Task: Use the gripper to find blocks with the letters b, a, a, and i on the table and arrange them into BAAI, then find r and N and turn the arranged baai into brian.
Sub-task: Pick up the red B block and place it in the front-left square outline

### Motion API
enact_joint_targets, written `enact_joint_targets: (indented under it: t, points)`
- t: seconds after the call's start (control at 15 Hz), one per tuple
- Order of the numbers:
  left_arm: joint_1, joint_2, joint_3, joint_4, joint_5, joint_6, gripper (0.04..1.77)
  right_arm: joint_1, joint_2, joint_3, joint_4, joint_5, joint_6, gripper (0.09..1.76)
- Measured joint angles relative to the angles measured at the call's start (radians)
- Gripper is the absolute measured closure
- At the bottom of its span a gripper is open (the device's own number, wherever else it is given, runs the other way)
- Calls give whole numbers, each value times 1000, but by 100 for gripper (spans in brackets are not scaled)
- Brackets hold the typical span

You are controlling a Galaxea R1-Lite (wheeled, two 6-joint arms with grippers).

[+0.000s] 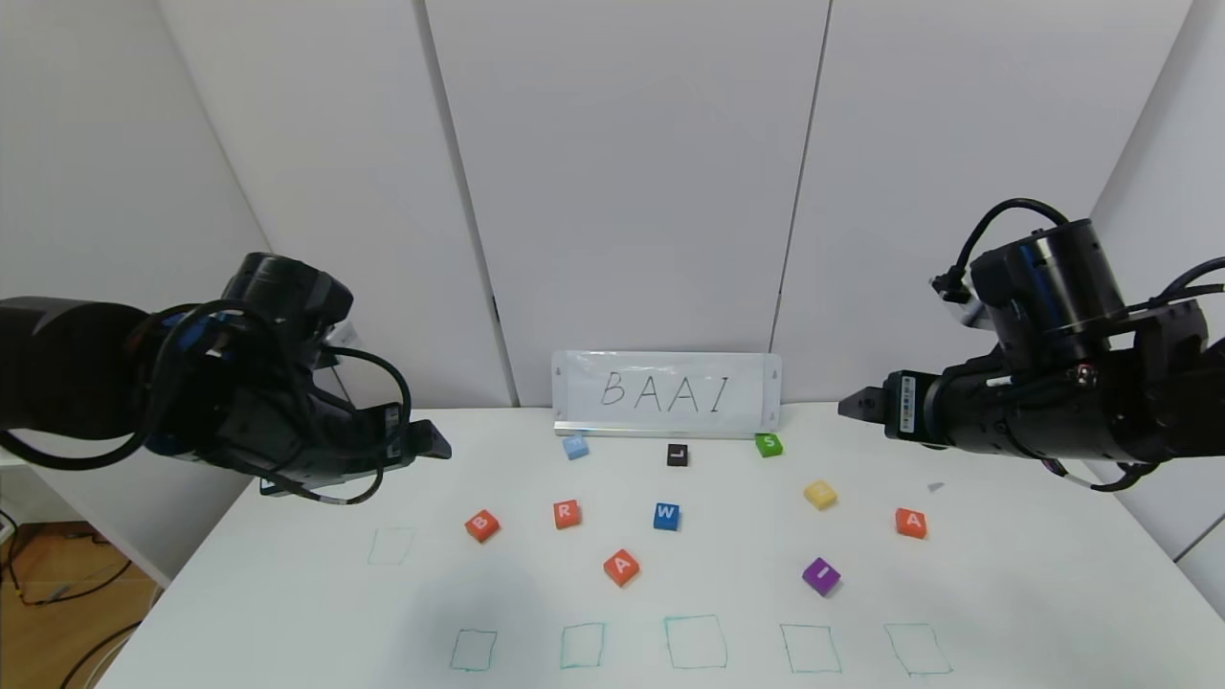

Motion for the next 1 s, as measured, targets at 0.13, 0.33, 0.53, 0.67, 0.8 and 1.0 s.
enact_joint_targets:
  t: [0.13,0.33,0.53,0.67,0.8,1.0]
  points:
    - [-11,76,-76,29,9,-129,9,-1,0,0,0,0,0,14]
    - [-36,164,-141,43,18,-250,9,-7,0,-3,0,0,0,14]
    - [-58,248,-177,34,159,-296,9,-10,-1,-5,0,0,0,14]
    - [-77,309,-202,31,256,-335,9,-13,-2,-7,0,1,0,14]
    - [-104,358,-219,30,281,-380,9,-19,-3,-10,0,3,1,14]
    - [-135,425,-264,37,296,-451,9,-27,-4,-12,0,6,1,14]
